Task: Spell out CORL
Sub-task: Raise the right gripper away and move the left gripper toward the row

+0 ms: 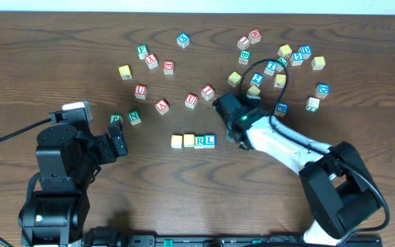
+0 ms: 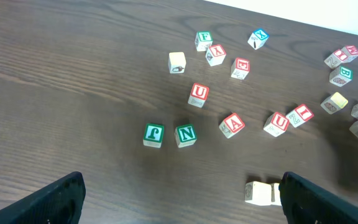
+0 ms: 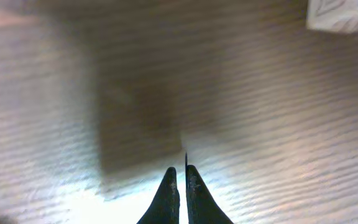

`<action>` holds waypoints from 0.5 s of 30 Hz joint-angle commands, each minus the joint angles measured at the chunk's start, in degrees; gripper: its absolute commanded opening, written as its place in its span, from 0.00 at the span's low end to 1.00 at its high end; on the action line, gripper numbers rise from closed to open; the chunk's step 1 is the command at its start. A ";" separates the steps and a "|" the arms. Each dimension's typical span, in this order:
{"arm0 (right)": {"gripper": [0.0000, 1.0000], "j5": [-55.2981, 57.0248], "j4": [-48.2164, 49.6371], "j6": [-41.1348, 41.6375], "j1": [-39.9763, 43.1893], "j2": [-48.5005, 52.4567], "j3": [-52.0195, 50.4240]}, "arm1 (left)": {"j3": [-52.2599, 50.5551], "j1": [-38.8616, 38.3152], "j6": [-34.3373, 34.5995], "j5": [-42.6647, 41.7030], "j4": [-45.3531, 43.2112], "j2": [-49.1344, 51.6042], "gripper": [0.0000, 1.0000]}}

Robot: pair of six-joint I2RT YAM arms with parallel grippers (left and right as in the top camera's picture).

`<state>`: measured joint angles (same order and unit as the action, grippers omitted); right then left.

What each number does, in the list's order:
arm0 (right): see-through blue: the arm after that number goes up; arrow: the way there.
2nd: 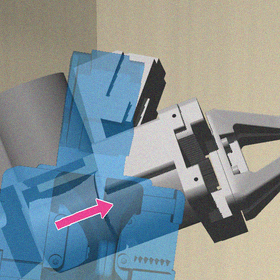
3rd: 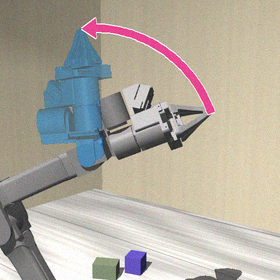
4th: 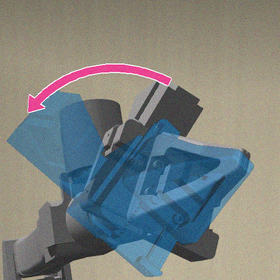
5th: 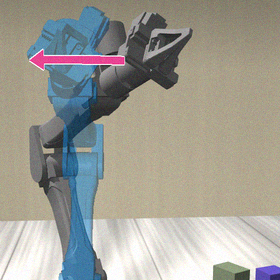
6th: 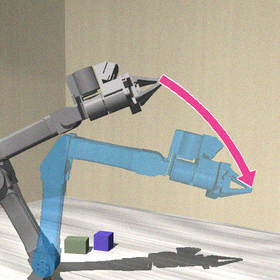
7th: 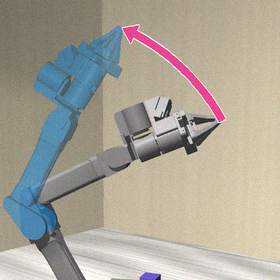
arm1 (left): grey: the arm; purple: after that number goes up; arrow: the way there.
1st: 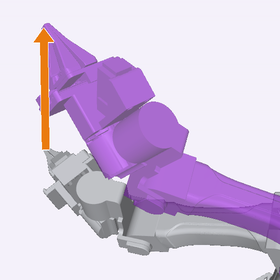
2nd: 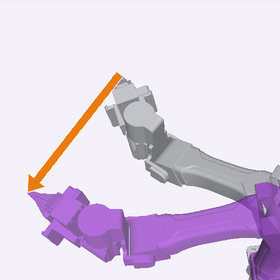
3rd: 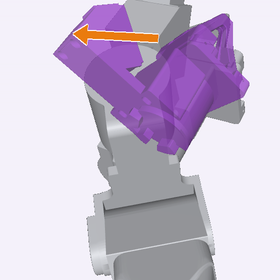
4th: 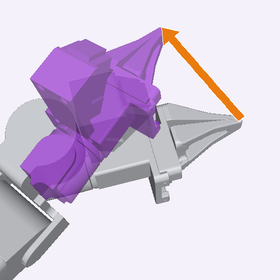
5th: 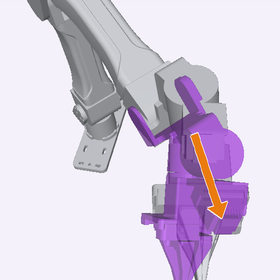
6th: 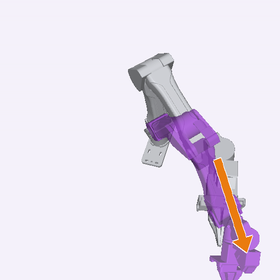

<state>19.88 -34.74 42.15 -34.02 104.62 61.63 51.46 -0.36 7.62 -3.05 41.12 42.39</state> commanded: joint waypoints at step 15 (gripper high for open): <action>0.01 -3.45 -4.70 -8.59 2.86 -10.49 3.23 | 1.38 0.31 -0.31 0.90 -2.78 -0.15 0.98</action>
<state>16.08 -39.11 34.30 -31.31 94.74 63.86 51.46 -0.38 7.62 -2.68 38.54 42.39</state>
